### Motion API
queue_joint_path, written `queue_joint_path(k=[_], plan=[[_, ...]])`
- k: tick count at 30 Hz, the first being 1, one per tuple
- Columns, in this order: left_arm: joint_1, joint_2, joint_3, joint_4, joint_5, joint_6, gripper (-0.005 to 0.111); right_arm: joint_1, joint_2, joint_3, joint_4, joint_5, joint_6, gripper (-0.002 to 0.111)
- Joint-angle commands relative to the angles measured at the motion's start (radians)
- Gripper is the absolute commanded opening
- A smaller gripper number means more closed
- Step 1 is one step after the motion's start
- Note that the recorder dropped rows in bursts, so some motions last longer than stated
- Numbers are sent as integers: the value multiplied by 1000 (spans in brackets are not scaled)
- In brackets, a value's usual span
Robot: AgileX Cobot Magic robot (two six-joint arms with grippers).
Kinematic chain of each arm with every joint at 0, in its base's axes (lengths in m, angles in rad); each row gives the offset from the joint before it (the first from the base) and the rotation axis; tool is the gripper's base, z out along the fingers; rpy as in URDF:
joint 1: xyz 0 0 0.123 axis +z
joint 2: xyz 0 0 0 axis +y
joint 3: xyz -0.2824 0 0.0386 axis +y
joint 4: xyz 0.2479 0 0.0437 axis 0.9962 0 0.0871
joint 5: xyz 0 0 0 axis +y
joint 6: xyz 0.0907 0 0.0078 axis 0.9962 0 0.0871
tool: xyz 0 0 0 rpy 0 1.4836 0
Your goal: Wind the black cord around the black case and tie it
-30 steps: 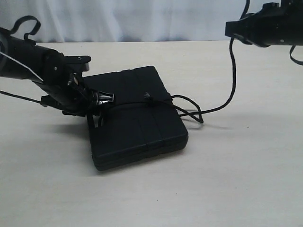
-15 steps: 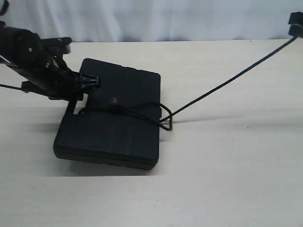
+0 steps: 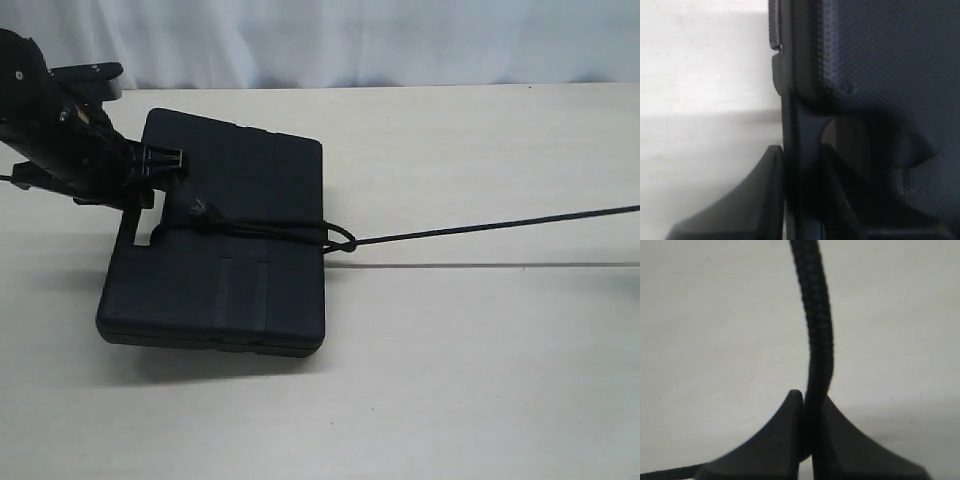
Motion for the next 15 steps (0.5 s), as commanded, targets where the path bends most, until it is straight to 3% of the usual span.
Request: queue_joint_path(k=[1,3,6,9,12,15], plan=[[5,-17,-8,3,-39,1,0,-11,44,-9,-27,-41,8,5],[5,-15,-8,-21,-39,1,0,23,55,-23,-25,14,-40,12],[5,-15,-8,-31,-30,1,0,78,57,-68,-85,83,-44,33],[5,-15,-8,-31,-18,1,0,128,55,-165,-349,153,172,55],[5,-15,-8,-31,-9,1,0,184,53,-293,-596,252,401,59],[5,-15,-8,-31,-9,1,0,261,35,-359,-517,294,339,52]])
